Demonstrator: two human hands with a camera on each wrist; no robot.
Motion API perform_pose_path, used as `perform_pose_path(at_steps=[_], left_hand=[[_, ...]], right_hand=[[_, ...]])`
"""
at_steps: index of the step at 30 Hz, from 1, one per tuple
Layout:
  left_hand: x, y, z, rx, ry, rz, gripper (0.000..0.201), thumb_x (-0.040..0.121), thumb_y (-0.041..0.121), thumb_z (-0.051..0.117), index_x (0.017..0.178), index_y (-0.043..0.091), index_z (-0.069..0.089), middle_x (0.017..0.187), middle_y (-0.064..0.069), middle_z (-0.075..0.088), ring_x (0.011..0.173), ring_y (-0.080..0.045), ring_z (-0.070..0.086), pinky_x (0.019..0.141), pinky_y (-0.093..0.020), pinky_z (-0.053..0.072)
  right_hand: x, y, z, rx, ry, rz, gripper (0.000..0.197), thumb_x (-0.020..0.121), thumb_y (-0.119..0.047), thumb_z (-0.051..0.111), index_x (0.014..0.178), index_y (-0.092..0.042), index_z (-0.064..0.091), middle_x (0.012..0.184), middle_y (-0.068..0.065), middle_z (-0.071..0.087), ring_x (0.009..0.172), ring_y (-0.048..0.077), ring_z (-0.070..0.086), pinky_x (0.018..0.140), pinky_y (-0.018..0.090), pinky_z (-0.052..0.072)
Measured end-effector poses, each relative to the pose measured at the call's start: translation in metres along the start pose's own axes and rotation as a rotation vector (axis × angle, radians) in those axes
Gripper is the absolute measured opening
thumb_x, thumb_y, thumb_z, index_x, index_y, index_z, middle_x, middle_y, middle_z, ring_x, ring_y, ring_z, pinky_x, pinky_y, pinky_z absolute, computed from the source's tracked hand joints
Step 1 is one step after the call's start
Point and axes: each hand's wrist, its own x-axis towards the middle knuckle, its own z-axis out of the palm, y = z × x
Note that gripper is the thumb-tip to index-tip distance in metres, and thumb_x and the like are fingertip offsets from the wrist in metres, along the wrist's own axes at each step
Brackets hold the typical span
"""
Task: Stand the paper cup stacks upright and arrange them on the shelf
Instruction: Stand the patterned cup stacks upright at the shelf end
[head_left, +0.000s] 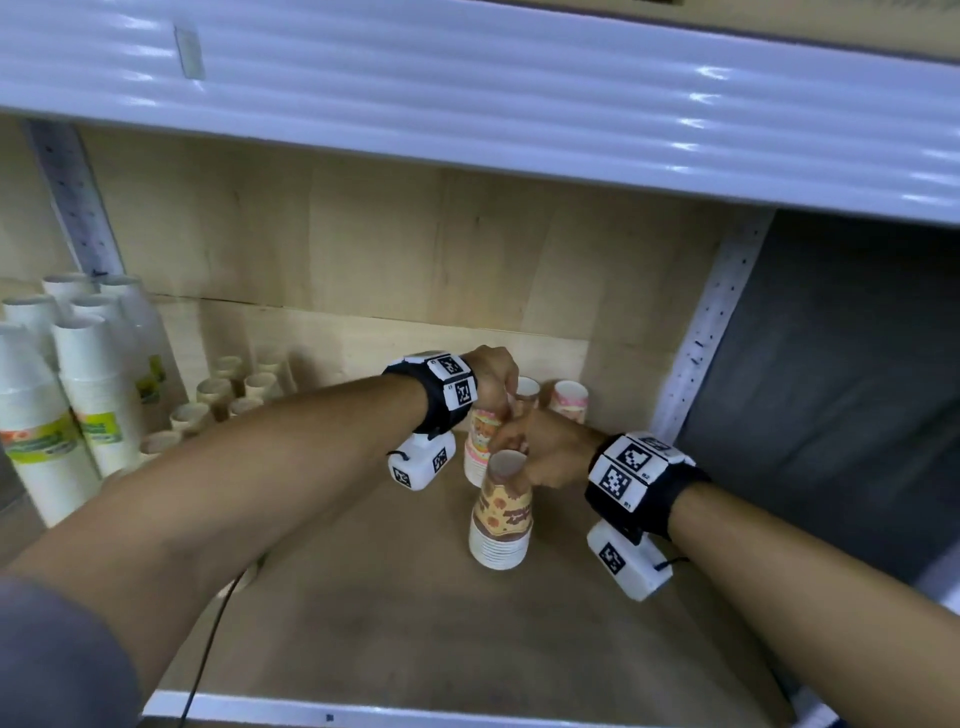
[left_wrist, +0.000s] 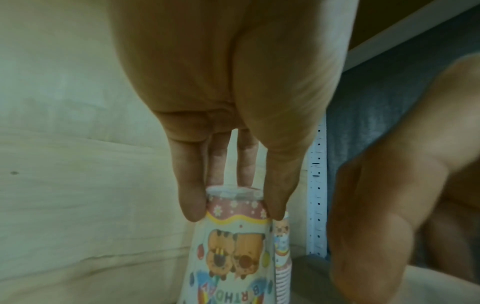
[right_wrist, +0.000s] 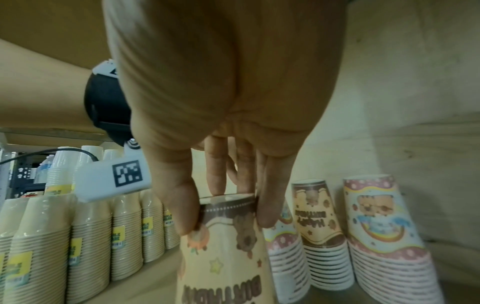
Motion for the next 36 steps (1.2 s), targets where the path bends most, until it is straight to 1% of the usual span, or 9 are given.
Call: perform_pose_path(at_steps=[6,8,11,14,18,23,27,34,36], left_hand=[[0.016,0.03,0.018,-0.026,-0.037,0.12,0.034,0.077,0.016,0.074,0.111,0.022,0.07,0.114,-0.001,0.064,0.088,-0.018,0.059,0.066,-0.021,0.043],[0.019,0.037,0.024,-0.02,-0.041,0.159,0.035,0.081,0.013,0.071,0.114,0.023,0.07,0.119,-0.001,0.065,0.094,-0.019,0.061,0.071,-0.023,0.048],[0.024,0.045,0.034,0.005,-0.042,0.212,0.033,0.086,0.009,0.067,0.117,0.022,0.069,0.13,-0.004,0.058,0.112,-0.024,0.059,0.085,-0.025,0.046],[0.026,0.047,0.042,-0.003,-0.029,0.24,0.035,0.086,0.007,0.065,0.116,0.023,0.07,0.131,-0.001,0.059,0.113,-0.021,0.059,0.079,-0.021,0.039],[0.026,0.046,0.044,-0.032,-0.05,0.247,0.032,0.087,0.012,0.064,0.114,0.027,0.072,0.123,-0.001,0.062,0.099,-0.017,0.058,0.077,-0.021,0.039],[0.02,0.039,0.031,-0.009,-0.072,0.202,0.036,0.088,0.02,0.066,0.124,0.024,0.066,0.127,-0.001,0.06,0.111,-0.023,0.059,0.083,-0.025,0.045],[0.005,0.027,0.012,-0.046,-0.091,0.167,0.029,0.084,0.033,0.07,0.111,0.022,0.07,0.113,0.002,0.064,0.099,-0.018,0.059,0.075,-0.025,0.045],[-0.03,0.017,-0.003,-0.111,-0.193,0.139,0.036,0.083,0.038,0.073,0.116,0.025,0.067,0.1,0.007,0.062,0.084,-0.009,0.06,0.066,-0.022,0.051],[-0.04,0.021,-0.003,-0.079,-0.208,0.15,0.041,0.081,0.039,0.074,0.119,0.026,0.065,0.104,0.007,0.062,0.091,-0.011,0.061,0.075,-0.025,0.053]], right_hand=[[-0.021,0.013,0.003,0.017,-0.012,0.033,0.051,0.081,-0.011,0.074,0.13,-0.013,0.061,0.13,0.004,0.059,0.118,0.023,0.055,0.093,0.03,0.048],[-0.027,0.015,0.003,0.031,0.007,0.049,0.05,0.083,-0.011,0.073,0.131,-0.013,0.06,0.129,0.002,0.059,0.116,0.02,0.055,0.088,0.026,0.045],[-0.03,0.016,0.004,0.077,0.015,0.073,0.052,0.08,-0.013,0.075,0.13,-0.016,0.061,0.13,0.003,0.059,0.112,0.022,0.057,0.088,0.032,0.052],[-0.033,0.016,0.007,0.126,0.029,0.085,0.052,0.078,-0.014,0.076,0.128,-0.019,0.062,0.127,0.004,0.061,0.109,0.023,0.061,0.087,0.04,0.057],[-0.035,0.021,0.006,0.101,0.046,0.077,0.05,0.077,-0.016,0.078,0.124,-0.015,0.065,0.122,0.002,0.063,0.108,0.02,0.061,0.089,0.036,0.054],[-0.03,0.041,-0.002,0.086,0.057,0.111,0.054,0.069,-0.019,0.082,0.12,-0.02,0.067,0.115,-0.001,0.065,0.102,0.019,0.061,0.092,0.042,0.053],[-0.025,0.06,-0.01,0.109,0.122,0.157,0.051,0.073,-0.013,0.08,0.121,-0.021,0.066,0.12,0.001,0.064,0.109,0.019,0.06,0.099,0.037,0.05],[-0.005,0.078,-0.02,0.015,0.305,0.292,0.034,0.074,-0.034,0.077,0.104,-0.023,0.067,0.105,-0.001,0.065,0.092,0.017,0.063,0.077,0.031,0.054],[-0.003,0.075,-0.02,0.006,0.329,0.288,0.036,0.078,-0.039,0.075,0.108,-0.02,0.066,0.103,-0.004,0.063,0.09,0.016,0.061,0.066,0.025,0.048]])
